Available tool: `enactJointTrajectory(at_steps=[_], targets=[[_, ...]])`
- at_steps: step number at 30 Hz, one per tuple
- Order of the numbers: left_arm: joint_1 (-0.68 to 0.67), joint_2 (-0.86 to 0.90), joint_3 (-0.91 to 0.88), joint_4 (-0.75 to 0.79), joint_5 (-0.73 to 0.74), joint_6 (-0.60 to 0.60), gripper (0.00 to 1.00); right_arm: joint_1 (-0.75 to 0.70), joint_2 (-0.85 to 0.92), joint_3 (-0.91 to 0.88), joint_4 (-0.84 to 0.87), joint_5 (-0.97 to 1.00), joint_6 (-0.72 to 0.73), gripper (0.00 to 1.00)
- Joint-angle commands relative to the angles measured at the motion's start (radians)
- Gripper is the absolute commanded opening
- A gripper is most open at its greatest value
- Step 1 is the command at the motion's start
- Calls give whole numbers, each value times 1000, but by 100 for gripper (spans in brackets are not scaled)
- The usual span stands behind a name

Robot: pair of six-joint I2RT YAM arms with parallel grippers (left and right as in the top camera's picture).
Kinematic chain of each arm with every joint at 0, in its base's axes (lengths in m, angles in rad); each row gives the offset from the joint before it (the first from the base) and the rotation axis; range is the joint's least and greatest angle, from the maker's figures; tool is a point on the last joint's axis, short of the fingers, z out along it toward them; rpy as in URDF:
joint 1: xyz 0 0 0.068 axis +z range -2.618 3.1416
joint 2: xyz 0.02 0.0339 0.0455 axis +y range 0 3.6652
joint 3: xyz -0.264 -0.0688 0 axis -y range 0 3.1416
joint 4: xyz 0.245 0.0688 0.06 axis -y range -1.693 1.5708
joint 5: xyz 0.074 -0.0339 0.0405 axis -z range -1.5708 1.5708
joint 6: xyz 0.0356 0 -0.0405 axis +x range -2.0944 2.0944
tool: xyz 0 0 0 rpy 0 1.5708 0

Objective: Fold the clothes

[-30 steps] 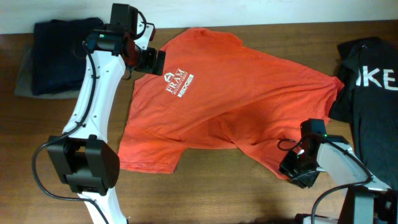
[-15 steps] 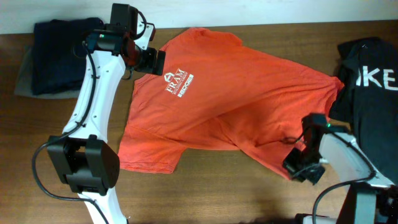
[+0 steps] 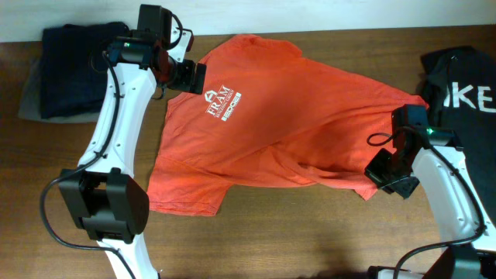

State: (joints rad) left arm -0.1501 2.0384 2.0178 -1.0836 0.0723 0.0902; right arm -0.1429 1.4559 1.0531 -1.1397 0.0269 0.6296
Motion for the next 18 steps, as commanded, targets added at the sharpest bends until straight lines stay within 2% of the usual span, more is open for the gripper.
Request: enactJointTrajectory(at_steps=[1,6,11,18], targets=[[0,9,7,-2,10,18,99,5,-15,13,22,38,21,4],[0,9,7,-9,8,18,99,5,-16,45,-17,-10,34,4],[0,9,7,-10,5,40,99,6,-39,111,-169,-35,33,4],[0,9,7,-10,-36,40,99,7,-176,120,-324,-86,6,4]])
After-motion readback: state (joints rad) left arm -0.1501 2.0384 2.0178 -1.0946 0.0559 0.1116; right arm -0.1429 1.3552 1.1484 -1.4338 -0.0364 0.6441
